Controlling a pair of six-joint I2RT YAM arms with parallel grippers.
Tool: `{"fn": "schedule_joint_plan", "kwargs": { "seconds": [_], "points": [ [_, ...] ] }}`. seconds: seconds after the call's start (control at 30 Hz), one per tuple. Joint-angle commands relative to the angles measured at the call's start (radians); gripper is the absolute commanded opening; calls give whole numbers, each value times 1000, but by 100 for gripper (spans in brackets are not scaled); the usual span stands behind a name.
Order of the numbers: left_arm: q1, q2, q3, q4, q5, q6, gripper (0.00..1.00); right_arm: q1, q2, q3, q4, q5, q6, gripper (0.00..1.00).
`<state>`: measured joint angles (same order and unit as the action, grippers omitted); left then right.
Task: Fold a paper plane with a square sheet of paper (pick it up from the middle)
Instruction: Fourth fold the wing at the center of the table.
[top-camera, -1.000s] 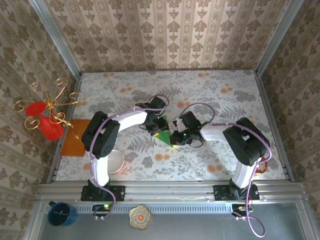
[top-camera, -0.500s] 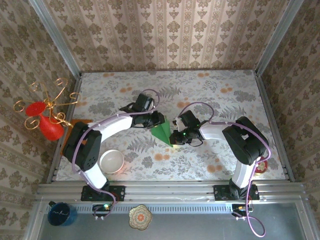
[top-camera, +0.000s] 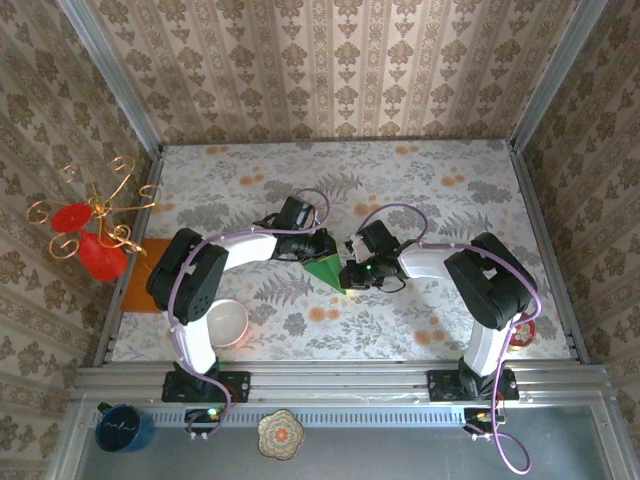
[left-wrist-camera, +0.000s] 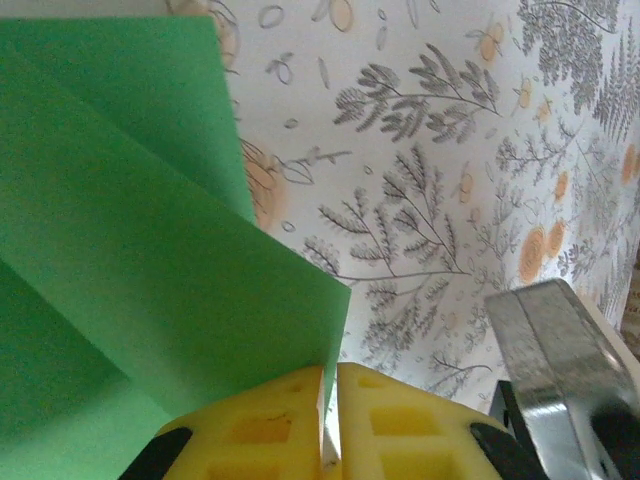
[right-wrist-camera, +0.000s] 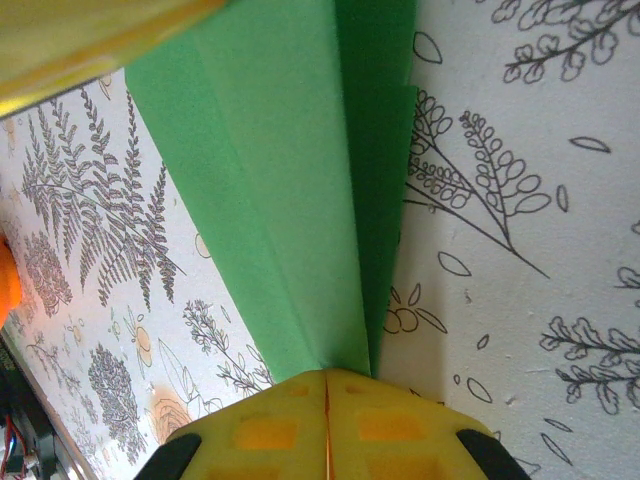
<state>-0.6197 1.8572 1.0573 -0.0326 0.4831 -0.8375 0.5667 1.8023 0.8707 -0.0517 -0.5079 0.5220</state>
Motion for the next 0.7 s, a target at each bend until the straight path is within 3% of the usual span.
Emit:
{"fn": "schedule_joint_plan", "kwargs": {
  "seconds": [0.0, 0.67],
  "points": [
    [16, 26, -9, 30, 19, -6, 13, 4, 54, -9, -109, 40, -23, 10],
    [49, 91, 7, -6, -15, 25, 10, 1, 62, -8, -117, 45, -22, 10]
  ]
}}
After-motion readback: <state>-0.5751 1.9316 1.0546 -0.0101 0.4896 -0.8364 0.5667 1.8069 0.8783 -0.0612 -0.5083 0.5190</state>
